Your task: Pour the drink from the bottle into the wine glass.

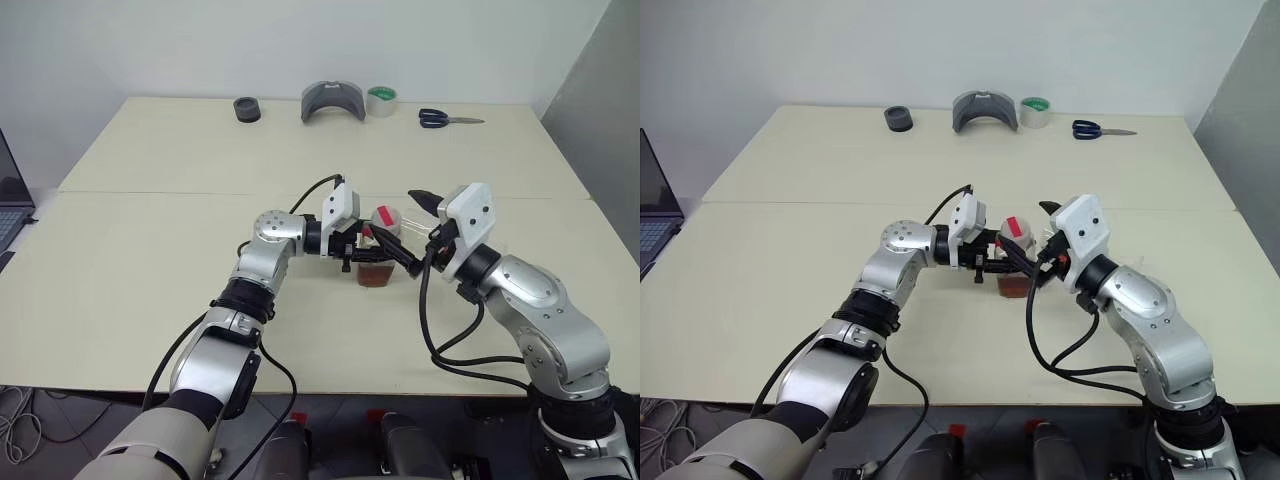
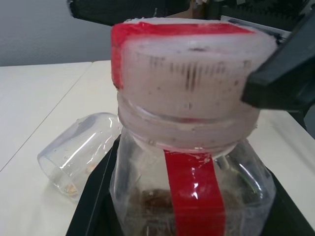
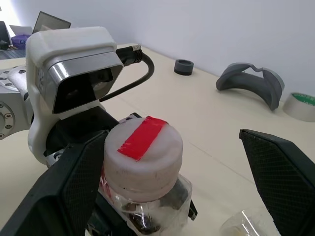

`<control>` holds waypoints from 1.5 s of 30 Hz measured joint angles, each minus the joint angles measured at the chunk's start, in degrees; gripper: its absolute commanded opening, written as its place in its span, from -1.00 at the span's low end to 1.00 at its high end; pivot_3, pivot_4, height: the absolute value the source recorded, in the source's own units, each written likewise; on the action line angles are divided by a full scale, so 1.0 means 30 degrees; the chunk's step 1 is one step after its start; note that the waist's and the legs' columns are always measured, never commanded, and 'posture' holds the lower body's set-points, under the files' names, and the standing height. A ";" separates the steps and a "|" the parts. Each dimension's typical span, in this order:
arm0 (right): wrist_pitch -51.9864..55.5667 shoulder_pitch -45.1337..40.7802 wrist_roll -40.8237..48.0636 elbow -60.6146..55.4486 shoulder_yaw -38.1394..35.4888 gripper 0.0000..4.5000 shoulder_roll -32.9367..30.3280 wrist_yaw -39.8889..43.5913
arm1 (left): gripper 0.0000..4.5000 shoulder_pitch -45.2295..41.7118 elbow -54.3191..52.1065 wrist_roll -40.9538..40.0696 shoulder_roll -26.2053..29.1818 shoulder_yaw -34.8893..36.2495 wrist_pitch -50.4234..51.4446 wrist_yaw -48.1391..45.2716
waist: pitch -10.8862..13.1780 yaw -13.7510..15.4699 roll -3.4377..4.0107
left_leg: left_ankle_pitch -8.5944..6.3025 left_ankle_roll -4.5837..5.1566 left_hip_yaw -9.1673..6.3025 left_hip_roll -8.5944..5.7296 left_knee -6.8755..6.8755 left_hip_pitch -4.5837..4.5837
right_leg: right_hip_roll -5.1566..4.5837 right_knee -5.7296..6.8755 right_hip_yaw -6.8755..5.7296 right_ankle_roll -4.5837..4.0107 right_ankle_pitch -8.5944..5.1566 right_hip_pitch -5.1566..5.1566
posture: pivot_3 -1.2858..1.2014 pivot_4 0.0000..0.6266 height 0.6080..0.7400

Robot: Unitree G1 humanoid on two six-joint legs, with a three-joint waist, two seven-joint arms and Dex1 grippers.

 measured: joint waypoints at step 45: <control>0.0673 -0.0159 0.0044 -0.0469 -0.0022 1.00 -0.0367 -0.0126 | -0.20 0.0004 -0.0087 0.0000 0.0005 -0.0002 0.0360 -0.0034 | 0.0000 0.0020 0.0000 | 0.0000 0.0001 -0.0002 0.0000 -0.0002 -0.0001 | 0.0001 -0.0003 -0.0001 -0.0001 0.0000 0.0000 | 0.03 -0.52 1.00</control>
